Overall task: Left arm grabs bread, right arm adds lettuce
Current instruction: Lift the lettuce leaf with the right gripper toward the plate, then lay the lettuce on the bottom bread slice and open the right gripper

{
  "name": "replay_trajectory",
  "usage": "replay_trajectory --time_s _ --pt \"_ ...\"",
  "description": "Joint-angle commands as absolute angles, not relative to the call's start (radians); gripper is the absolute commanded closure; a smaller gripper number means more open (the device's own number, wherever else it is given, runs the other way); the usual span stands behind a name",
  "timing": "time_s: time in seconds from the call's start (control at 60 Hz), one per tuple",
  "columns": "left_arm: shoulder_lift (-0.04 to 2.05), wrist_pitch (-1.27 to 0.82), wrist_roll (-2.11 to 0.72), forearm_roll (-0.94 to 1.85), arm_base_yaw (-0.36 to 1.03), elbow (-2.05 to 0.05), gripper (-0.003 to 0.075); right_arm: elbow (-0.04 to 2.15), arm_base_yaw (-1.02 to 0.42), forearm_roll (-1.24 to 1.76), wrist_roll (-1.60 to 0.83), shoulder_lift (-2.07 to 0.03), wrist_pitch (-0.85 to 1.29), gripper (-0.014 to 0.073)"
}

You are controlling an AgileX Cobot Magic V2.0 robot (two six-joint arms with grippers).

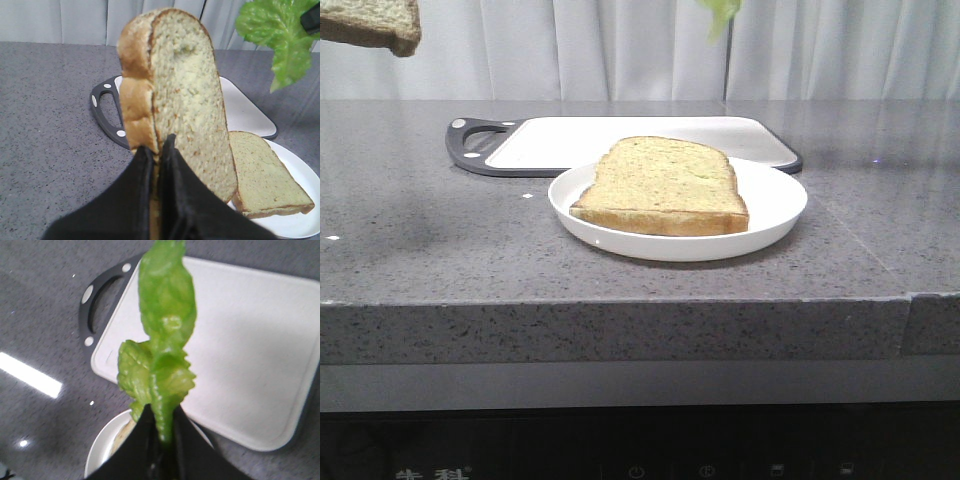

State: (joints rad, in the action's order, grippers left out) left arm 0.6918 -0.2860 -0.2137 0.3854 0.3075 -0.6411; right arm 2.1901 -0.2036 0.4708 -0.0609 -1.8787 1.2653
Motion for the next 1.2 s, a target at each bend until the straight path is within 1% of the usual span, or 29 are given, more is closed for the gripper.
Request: replay_trajectory --time_s 0.0,0.167,0.234,0.35,0.517,0.634,0.784,0.951,1.184 --pt "0.69 -0.214 -0.207 0.4 0.306 -0.669 0.0741 2.088 -0.204 0.578 -0.084 -1.765 1.318 0.0653" --pt "0.69 -0.214 -0.207 0.4 0.306 -0.669 0.0741 1.797 -0.212 0.61 -0.1 -1.602 1.158 0.0653" --pt "0.69 -0.214 -0.207 0.4 0.306 -0.669 0.0741 1.641 -0.212 0.661 -0.12 -1.523 1.088 0.0653" --pt "0.69 -0.214 -0.207 0.4 0.306 -0.669 0.0741 1.437 -0.212 0.851 -0.25 -1.454 0.983 0.0653" --pt "0.69 -0.216 -0.207 0.4 0.306 -0.669 0.0741 1.247 -0.212 1.126 -0.45 -1.445 0.894 0.0653" --pt "0.69 -0.218 -0.207 0.4 0.306 -0.669 0.0741 1.202 -0.212 1.185 -0.489 -1.455 0.843 0.0653" --pt "0.69 -0.218 -0.207 0.398 0.306 -0.669 0.0741 1.202 -0.212 1.182 -0.489 -1.507 0.847 0.0653" --pt "0.69 -0.218 -0.207 0.398 0.306 -0.669 0.0741 1.202 -0.212 1.182 -0.489 -1.578 0.907 0.0653" --pt "0.69 -0.218 -0.207 0.398 0.306 -0.669 0.0741 1.202 -0.21 1.174 -0.489 -1.618 0.89 0.0653"
